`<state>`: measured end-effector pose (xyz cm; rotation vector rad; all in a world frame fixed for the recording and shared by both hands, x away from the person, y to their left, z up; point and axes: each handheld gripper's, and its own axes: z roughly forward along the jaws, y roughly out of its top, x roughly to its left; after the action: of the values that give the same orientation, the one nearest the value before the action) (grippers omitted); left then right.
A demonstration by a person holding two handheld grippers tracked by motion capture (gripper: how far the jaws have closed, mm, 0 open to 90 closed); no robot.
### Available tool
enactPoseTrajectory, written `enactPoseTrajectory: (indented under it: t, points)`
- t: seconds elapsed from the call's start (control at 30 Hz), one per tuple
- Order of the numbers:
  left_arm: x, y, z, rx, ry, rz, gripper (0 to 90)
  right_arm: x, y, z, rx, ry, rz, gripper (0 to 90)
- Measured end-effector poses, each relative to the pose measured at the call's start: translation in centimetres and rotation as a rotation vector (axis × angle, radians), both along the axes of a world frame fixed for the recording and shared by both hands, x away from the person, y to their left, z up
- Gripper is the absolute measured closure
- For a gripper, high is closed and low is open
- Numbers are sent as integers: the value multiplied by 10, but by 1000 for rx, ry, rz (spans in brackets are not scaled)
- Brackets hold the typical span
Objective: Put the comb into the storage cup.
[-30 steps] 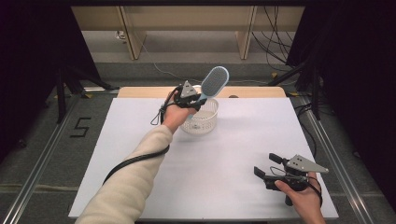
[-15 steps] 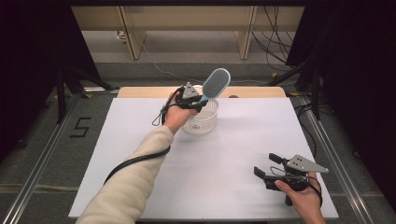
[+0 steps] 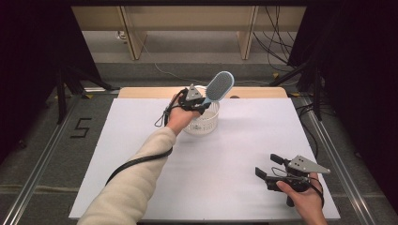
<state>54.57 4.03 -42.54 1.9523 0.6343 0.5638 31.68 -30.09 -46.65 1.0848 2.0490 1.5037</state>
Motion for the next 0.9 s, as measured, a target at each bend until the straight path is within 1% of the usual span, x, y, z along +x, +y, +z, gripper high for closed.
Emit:
enactPoseTrajectory:
  t: [0.5, 0.9]
  points:
    - [-1, -1, -2, 14, 6, -8, 694, 0, 0, 0, -3, -1, 1, 150]
    - [-1, -2, -4, 15, 16, -9, 694, 0, 0, 0, -2, -3, 0, 150]
